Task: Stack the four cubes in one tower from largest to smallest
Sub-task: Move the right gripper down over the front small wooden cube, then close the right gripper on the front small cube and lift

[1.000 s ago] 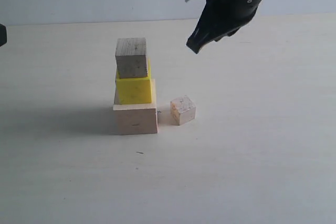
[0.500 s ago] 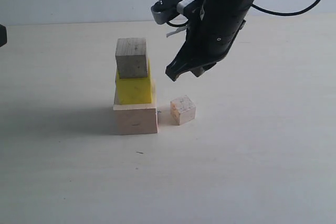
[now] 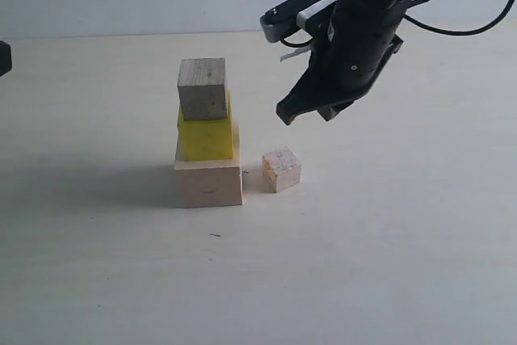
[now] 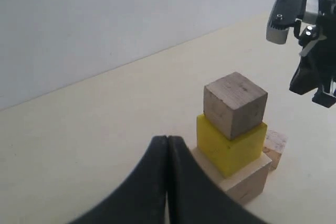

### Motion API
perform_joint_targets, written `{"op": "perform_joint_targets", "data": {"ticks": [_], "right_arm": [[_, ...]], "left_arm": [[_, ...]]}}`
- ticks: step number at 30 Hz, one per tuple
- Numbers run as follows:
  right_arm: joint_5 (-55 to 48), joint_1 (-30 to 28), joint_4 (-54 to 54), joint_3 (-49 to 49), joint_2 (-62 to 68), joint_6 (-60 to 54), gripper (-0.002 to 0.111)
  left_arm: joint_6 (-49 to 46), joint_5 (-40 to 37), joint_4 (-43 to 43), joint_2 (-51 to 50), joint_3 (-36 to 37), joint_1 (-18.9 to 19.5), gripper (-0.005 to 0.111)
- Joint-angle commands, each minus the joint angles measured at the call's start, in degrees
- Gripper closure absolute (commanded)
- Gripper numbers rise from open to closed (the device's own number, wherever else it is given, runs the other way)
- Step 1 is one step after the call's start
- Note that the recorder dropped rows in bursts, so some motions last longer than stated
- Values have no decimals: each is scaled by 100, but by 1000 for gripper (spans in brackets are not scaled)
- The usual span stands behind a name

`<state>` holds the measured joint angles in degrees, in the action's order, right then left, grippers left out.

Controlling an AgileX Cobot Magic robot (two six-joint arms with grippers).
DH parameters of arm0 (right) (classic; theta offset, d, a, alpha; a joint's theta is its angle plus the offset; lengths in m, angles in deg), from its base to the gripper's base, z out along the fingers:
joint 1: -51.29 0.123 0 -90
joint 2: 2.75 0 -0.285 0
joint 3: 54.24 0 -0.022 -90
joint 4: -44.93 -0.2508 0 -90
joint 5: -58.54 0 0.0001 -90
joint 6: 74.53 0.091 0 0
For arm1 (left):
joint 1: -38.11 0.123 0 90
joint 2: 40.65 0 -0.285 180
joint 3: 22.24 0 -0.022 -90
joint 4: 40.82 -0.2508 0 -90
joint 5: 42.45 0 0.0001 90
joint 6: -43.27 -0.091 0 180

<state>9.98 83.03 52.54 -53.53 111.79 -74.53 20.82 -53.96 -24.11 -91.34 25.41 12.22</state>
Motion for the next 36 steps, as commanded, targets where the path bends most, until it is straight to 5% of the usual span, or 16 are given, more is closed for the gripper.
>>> {"op": "perform_joint_targets", "data": {"ticks": [1,8,21,36], "right_arm": [[142,-308,-1265,11,-15,-804,108],[192,-308,-1603,11,16,-798,105],[97,-308,-2604,11,423,-1798,45],[316,-308,-2875,11,962,-1884,45]], "left_arm": [[12,-34,17,-34,19,14,107],[12,-35,-5,-43,19,14,107],[12,2,-5,-43,19,14,107],[12,13,-5,-43,19,14,107]]}}
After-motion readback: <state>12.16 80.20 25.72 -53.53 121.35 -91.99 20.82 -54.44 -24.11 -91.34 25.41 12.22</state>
